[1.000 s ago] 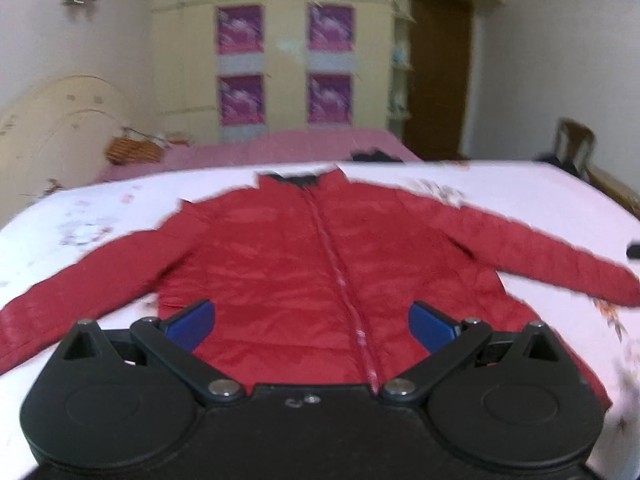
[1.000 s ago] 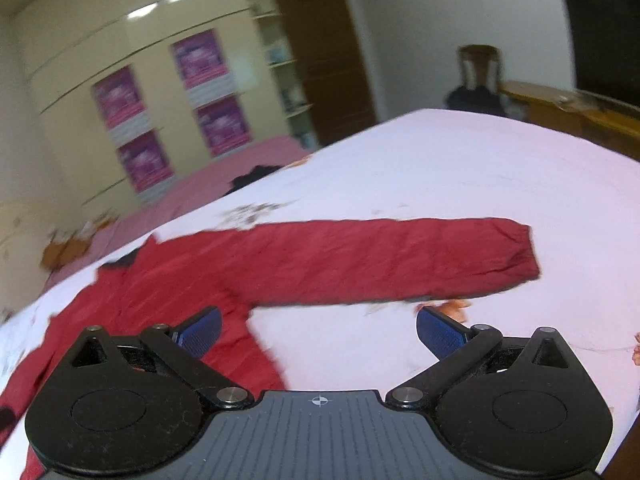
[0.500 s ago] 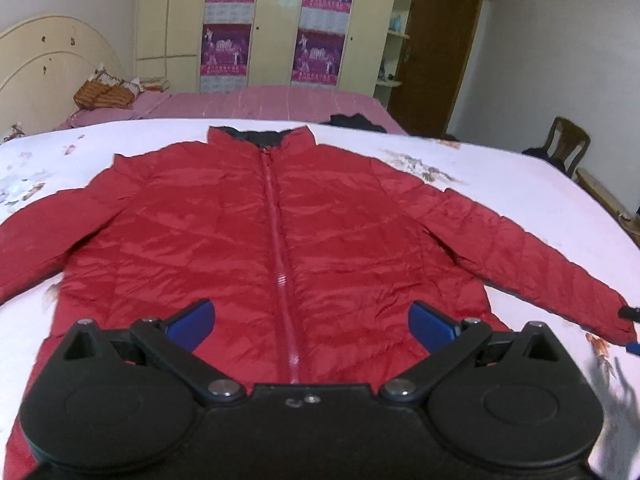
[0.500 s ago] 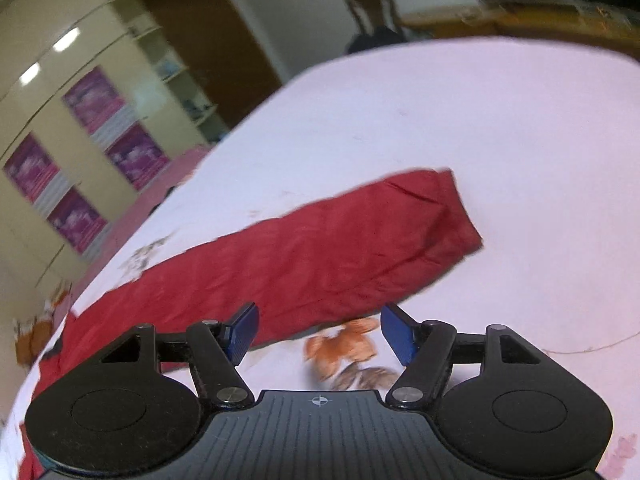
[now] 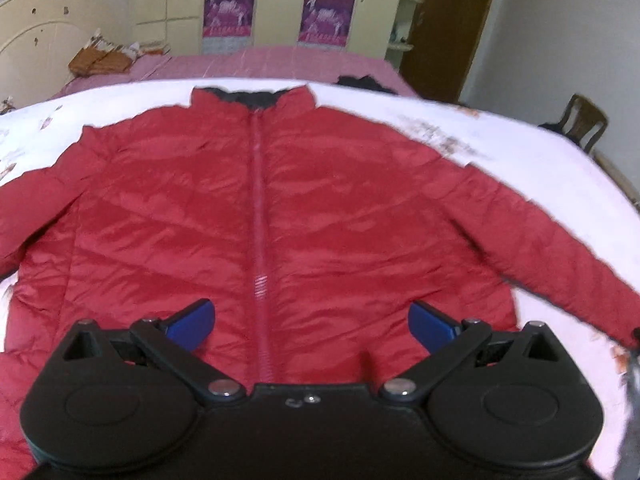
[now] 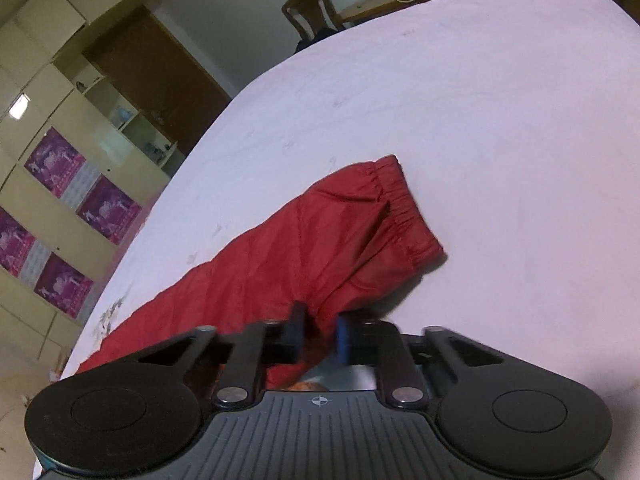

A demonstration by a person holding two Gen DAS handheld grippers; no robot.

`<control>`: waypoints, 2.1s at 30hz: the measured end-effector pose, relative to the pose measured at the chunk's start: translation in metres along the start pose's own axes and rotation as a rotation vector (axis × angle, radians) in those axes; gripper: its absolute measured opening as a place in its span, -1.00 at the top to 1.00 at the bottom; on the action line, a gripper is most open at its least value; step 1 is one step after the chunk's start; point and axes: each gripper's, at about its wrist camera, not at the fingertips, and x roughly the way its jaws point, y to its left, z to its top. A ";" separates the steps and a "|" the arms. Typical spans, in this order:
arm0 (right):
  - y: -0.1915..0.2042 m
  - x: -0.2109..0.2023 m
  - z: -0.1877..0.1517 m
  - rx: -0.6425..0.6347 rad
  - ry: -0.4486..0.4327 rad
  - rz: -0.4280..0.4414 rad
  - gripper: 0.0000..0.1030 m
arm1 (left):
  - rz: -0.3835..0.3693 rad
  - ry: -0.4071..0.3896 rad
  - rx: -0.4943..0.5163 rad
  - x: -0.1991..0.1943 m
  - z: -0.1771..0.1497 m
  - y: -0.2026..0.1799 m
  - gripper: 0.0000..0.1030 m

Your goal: Fold large clothes

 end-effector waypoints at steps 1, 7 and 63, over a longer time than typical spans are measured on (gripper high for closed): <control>0.007 -0.003 0.000 -0.044 -0.021 -0.005 0.82 | 0.004 0.026 -0.003 0.004 0.000 0.004 -1.00; 0.064 -0.019 0.006 -0.313 -0.107 0.069 0.90 | 0.020 0.040 -0.013 0.003 0.002 0.027 -0.96; 0.218 -0.032 -0.107 -0.677 0.175 0.377 0.77 | -0.013 -0.116 -0.162 0.039 0.056 0.161 0.70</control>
